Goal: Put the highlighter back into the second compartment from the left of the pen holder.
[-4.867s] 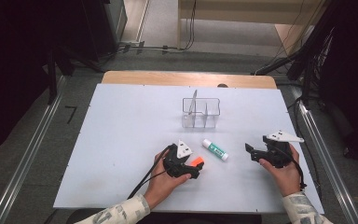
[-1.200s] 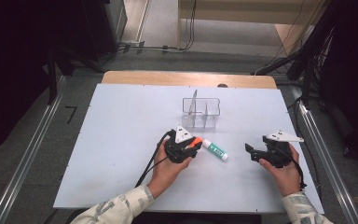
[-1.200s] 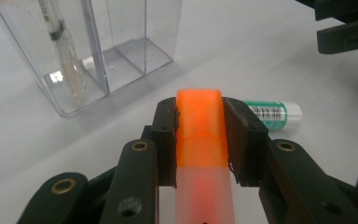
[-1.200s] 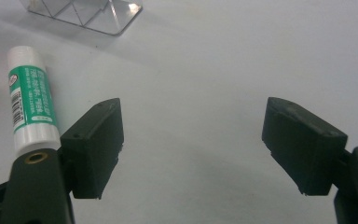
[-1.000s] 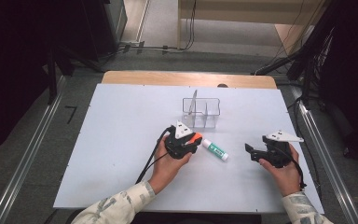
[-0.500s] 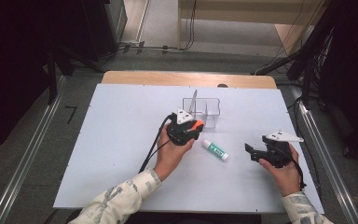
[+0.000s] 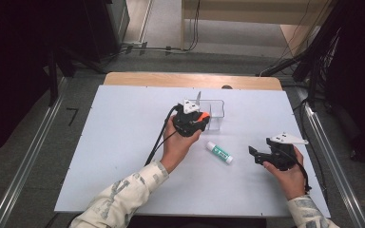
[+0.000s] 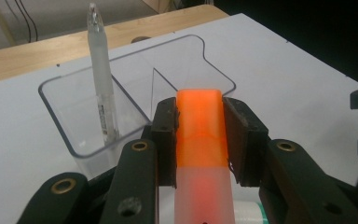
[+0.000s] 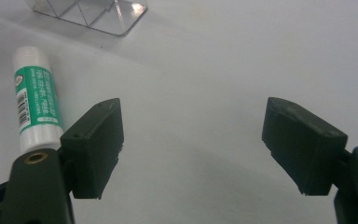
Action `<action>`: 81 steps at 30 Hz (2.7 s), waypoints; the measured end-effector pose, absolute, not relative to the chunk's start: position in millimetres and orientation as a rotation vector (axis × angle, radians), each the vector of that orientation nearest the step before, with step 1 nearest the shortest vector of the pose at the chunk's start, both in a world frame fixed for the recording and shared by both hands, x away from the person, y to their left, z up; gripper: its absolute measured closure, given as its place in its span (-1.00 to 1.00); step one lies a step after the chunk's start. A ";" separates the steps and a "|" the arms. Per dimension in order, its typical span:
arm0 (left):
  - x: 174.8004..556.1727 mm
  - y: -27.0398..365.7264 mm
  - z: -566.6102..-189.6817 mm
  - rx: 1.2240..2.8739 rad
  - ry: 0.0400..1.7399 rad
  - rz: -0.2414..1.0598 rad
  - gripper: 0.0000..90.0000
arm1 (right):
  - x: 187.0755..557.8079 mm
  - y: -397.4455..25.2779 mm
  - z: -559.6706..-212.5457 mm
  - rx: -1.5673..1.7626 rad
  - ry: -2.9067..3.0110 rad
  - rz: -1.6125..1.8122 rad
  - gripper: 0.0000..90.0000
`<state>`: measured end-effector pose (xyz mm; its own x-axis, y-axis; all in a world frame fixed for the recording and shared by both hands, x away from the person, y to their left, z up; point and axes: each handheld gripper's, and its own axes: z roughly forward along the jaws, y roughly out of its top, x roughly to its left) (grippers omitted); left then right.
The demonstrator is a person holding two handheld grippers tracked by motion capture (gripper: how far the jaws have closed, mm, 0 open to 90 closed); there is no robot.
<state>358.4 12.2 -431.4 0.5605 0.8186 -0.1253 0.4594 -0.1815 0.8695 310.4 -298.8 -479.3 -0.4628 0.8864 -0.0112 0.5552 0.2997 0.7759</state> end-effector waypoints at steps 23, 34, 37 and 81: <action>392.3 0.4 -414.1 1.810 1.080 0.459 0.50 | 310.2 -299.7 -479.3 1.291 2.132 1.012 -0.57; 413.7 -5.6 -407.8 1.807 1.101 0.460 0.50 | 309.7 -300.3 -478.9 1.289 2.134 1.021 -0.57; 419.2 -7.6 -407.8 1.796 1.107 0.467 0.50 | 309.9 -300.9 -478.9 1.288 2.132 1.021 -0.56; 458.9 -33.2 -399.7 1.786 1.087 0.514 0.50 | 308.7 -301.8 -478.6 1.291 2.132 1.035 -0.57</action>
